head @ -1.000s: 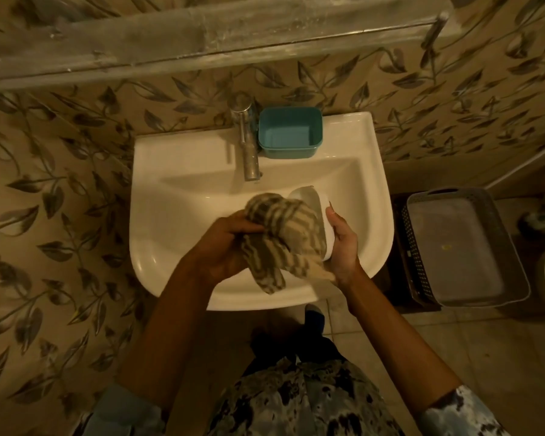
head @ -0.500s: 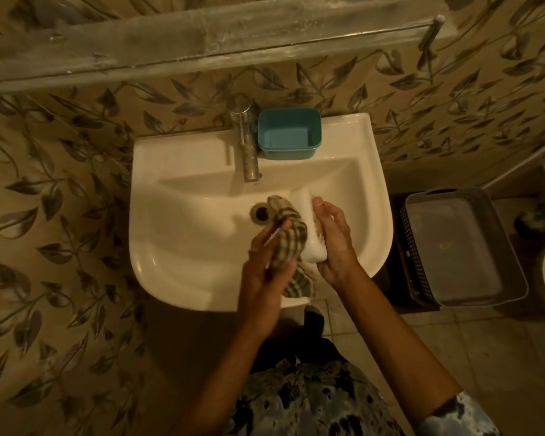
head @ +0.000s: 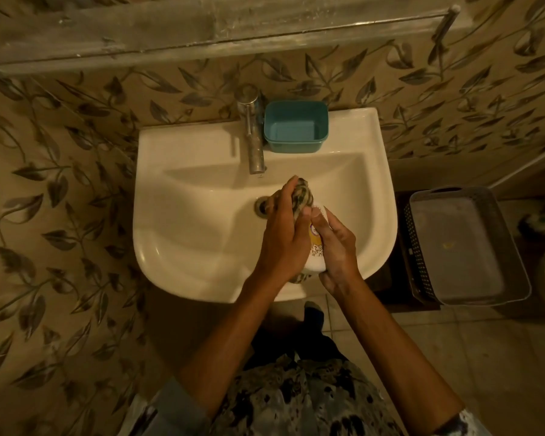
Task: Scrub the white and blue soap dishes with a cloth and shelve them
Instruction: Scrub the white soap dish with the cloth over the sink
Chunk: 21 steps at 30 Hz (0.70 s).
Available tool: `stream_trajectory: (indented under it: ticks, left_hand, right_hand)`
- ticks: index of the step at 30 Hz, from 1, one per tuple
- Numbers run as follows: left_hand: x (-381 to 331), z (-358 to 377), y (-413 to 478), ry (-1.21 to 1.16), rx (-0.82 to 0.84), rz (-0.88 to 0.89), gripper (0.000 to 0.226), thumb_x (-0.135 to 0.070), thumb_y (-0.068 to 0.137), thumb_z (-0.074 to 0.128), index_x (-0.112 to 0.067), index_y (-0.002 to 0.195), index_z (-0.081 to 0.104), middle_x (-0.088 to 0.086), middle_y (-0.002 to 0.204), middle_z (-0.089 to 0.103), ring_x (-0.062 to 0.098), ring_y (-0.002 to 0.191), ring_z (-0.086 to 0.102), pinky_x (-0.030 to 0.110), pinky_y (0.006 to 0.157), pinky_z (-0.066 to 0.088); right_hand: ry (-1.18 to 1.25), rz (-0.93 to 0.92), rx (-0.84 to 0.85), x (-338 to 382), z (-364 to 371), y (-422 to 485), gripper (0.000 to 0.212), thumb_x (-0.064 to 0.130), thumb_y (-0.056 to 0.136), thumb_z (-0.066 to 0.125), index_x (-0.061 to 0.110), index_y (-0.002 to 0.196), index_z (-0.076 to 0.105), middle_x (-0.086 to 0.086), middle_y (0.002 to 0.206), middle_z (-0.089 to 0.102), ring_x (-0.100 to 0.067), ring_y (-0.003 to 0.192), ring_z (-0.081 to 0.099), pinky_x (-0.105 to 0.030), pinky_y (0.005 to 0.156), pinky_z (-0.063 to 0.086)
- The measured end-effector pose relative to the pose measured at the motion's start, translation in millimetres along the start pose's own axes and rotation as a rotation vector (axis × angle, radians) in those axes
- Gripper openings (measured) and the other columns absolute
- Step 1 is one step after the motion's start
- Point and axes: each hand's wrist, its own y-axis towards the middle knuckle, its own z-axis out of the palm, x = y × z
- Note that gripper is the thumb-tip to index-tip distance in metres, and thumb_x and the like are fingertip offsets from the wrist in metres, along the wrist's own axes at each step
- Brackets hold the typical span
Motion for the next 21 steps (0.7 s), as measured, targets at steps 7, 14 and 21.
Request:
stream_trajectory:
  ticks: [7,14,21]
  left_hand:
    - [13.7,23.5,-39.3,-0.181,-0.016,0.006,0.047,-0.046,0.095,0.031,-0.048,0.14,0.019,-0.004,0.15,0.029,0.003,0.132,0.037,0.014,0.103,0.036]
    - [23.3,14.7,-35.6,-0.21,-0.014,-0.014,0.048,-0.048,0.092,0.033,-0.047,0.139,0.023,-0.005,0.148,0.032,-0.005,0.128,0.038,0.01,0.1,0.036]
    - [21.0,-14.4,27.4,-0.303,-0.025,-0.148,0.044,-0.022,0.102,0.032,-0.034,0.144,0.028,0.004,0.143,0.043,0.014,0.12,0.052,0.019,0.092,0.047]
  right_hand:
    - [0.079,-0.041,-0.201,3.5,-2.6,17.3,0.036,0.018,0.083,0.072,0.006,0.116,0.067,-0.019,0.107,0.071,-0.036,0.099,0.068,-0.047,0.088,0.055]
    - [-0.019,-0.131,-0.218,-5.2,5.0,19.1,0.015,0.021,0.085,0.071,0.019,0.099,0.075,-0.008,0.095,0.076,-0.025,0.089,0.072,-0.037,0.078,0.058]
    - [-0.061,-0.045,-0.042,-6.3,9.4,16.3,0.039,0.019,0.08,0.075,0.016,0.118,0.068,-0.008,0.105,0.074,-0.026,0.095,0.071,-0.039,0.081,0.058]
